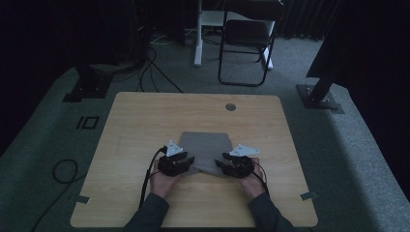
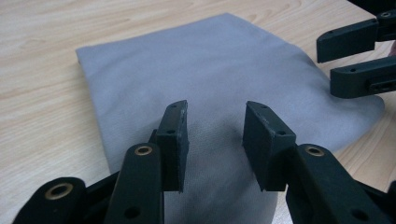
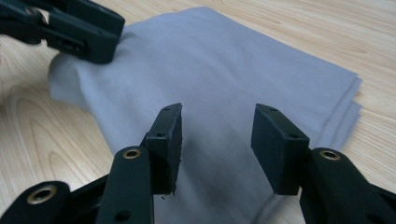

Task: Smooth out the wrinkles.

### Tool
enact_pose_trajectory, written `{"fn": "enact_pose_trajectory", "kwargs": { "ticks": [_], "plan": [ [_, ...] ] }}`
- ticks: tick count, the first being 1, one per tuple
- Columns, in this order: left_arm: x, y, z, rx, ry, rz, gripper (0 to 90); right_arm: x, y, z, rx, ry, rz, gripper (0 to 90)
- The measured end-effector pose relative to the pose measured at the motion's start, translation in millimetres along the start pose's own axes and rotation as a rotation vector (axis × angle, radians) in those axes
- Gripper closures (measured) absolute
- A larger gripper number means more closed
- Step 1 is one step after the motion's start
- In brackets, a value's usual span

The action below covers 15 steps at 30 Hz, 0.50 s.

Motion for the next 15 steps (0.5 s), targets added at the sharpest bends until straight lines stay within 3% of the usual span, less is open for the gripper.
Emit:
{"fn": "enact_pose_trajectory", "kwargs": {
  "ticks": [5, 15],
  "plan": [
    [4.1, 3.4, -8.2, -0.025, 0.027, 0.002, 59.5, -2.1, 10.3, -3.5, -0.025, 0.009, 0.004, 50.5],
    [8.8, 1.0, -32.2, -0.060, 0.055, 0.016, 57.3, -3.3, 14.2, -27.7, -0.133, -0.042, -0.044, 45.9]
  ]
}}
Point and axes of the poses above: each handheld gripper's, and its own axes: y roughly forward along the jaws, z roughly out of its top, x roughly to its right, the point moved 6 cm from there along y, roughly forward along the jaws, and after that the axes turned 7 degrees about z, right-handed, at the moved point
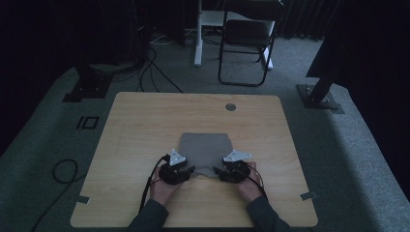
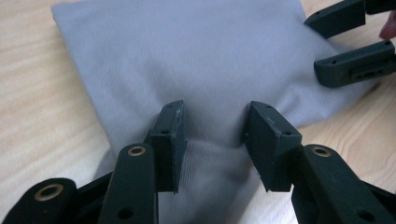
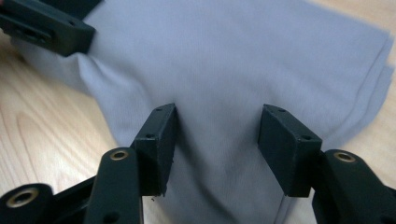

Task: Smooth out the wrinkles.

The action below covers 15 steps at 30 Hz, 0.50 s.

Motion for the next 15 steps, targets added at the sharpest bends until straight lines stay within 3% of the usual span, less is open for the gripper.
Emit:
{"fn": "enact_pose_trajectory", "kwargs": {
  "ticks": [5, 15],
  "plan": [
    [-2.5, -0.3, -4.8, -0.009, -0.003, 0.011, 56.9, 5.3, 3.1, -4.1, -0.009, -0.001, 0.002, 46.1],
    [-22.3, 8.5, -5.8, -0.019, -0.015, 0.074, 56.2, 16.8, 13.1, 4.5, 0.006, -0.006, -0.008, 46.4]
  ]
}}
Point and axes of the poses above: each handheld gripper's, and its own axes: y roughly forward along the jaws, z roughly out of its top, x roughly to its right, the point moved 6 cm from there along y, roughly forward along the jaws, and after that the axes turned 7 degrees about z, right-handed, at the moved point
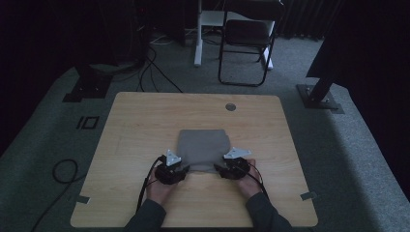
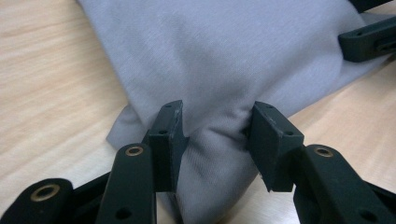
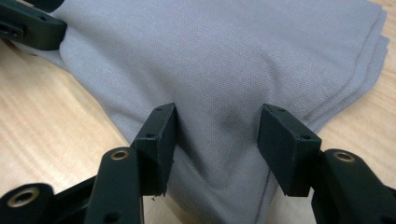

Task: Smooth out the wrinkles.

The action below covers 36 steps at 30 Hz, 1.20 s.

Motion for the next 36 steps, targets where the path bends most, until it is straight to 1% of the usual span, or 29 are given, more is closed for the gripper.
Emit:
{"fn": "enact_pose_trajectory", "kwargs": {
  "ticks": [5, 10, 12, 16, 19, 21, 22, 23, 25, 26, 28, 32, 34, 36],
  "plan": [
    [-9.2, 5.8, 6.0, -0.009, -0.002, 0.034, 56.2, 9.0, 8.9, 8.5, 0.005, 0.002, -0.003, 46.5],
    [-19.2, 11.8, 12.2, -0.017, -0.021, 0.061, 56.3, 17.6, 18.6, 17.7, 0.013, 0.004, -0.006, 46.7],
    [-21.3, 12.9, 13.6, -0.020, -0.026, 0.066, 56.4, 20.8, 22.3, 21.1, 0.016, 0.003, -0.005, 46.7],
    [-22.7, 13.8, 14.5, -0.019, -0.022, 0.070, 56.4, 24.1, 25.7, 24.8, 0.012, 0.007, -0.004, 46.7],
    [-24.5, 15.1, 14.4, -0.016, -0.032, 0.056, 56.5, 24.3, 26.2, 25.1, 0.011, 0.009, 0.000, 46.9],
    [-24.6, 15.4, 14.0, -0.017, -0.032, 0.052, 58.1, 24.2, 25.5, 24.5, 0.011, 0.012, 0.007, 49.9],
    [-24.1, 15.9, 13.2, -0.015, -0.030, 0.044, 60.4, 24.2, 25.1, 24.5, 0.008, 0.011, 0.008, 52.8],
    [-23.3, 16.3, 12.9, -0.013, -0.027, 0.045, 62.9, 23.9, 24.8, 24.5, 0.006, 0.014, 0.011, 56.4],
    [-21.5, 17.0, 12.6, -0.016, -0.028, 0.032, 70.3, 23.3, 24.3, 24.4, 0.001, 0.007, 0.013, 62.2],
    [-21.1, 17.2, 12.5, -0.016, -0.027, 0.032, 71.7, 23.1, 24.2, 24.3, 0.004, 0.005, 0.016, 64.5],
    [-20.9, 16.7, 11.9, -0.015, -0.033, 0.027, 72.6, 23.4, 23.1, 23.3, 0.006, 0.016, 0.019, 68.0],
    [-19.6, 14.3, 8.9, -0.004, -0.041, 0.011, 72.7, 22.3, 20.8, 20.9, 0.014, 0.030, 0.025, 70.0],
    [-17.2, 11.2, 6.5, -0.004, -0.049, 0.000, 72.6, 20.0, 18.0, 18.4, 0.015, 0.034, 0.031, 70.0],
    [-13.5, 7.0, 2.7, -0.002, -0.046, -0.010, 72.4, 16.2, 14.7, 15.0, 0.013, 0.034, 0.033, 70.0]
  ]
}}
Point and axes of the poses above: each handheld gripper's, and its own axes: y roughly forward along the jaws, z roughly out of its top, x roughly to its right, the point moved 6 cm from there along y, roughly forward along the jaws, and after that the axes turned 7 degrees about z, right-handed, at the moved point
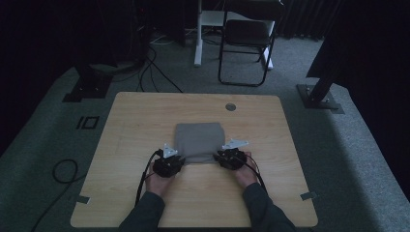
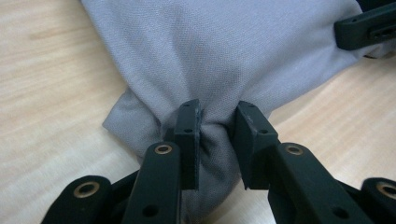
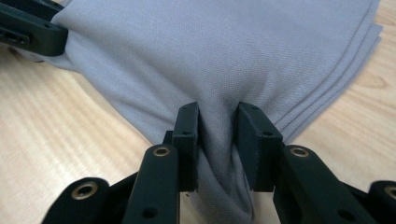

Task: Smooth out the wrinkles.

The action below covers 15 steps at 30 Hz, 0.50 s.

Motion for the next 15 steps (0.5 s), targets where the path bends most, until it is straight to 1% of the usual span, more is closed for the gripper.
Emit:
{"fn": "enact_pose_trajectory", "kwargs": {
  "ticks": [3, 5, 6, 8, 9, 11, 13, 14, 15],
  "plan": [
    [3.8, -4.6, -4.5, 0.004, 0.001, -0.007, 72.3, -3.9, -3.7, -4.1, 0.003, -0.004, 0.007, 69.7],
    [5.4, -6.8, -6.4, 0.003, 0.001, -0.004, 72.1, -5.6, -5.7, -6.2, 0.009, 0.007, 0.016, 69.3],
    [5.8, -7.9, -7.3, 0.005, 0.008, 0.001, 71.9, -7.1, -6.4, -7.0, 0.009, 0.010, 0.019, 69.0],
    [5.4, -9.3, -8.4, 0.003, 0.012, 0.007, 71.7, -10.4, -7.3, -8.4, 0.005, 0.000, 0.022, 67.7],
    [4.8, -9.9, -8.8, 0.004, 0.008, 0.009, 71.3, -11.0, -7.5, -8.5, 0.004, -0.005, 0.022, 67.3],
    [4.0, -11.3, -9.1, 0.003, 0.002, 0.019, 69.7, -12.8, -7.3, -8.5, 0.005, -0.004, 0.024, 63.4],
    [3.9, -15.2, -8.4, 0.014, 0.011, 0.031, 66.2, -14.0, -8.4, -8.4, 0.002, -0.020, 0.010, 56.7],
    [3.5, -20.0, -7.1, 0.041, 0.014, 0.026, 63.9, -14.9, -10.3, -8.1, 0.011, -0.020, 0.006, 54.3],
    [2.7, -23.5, -6.3, 0.057, 0.015, 0.025, 62.0, -16.1, -14.6, -7.0, 0.032, -0.015, 0.009, 52.4]
  ]
}}
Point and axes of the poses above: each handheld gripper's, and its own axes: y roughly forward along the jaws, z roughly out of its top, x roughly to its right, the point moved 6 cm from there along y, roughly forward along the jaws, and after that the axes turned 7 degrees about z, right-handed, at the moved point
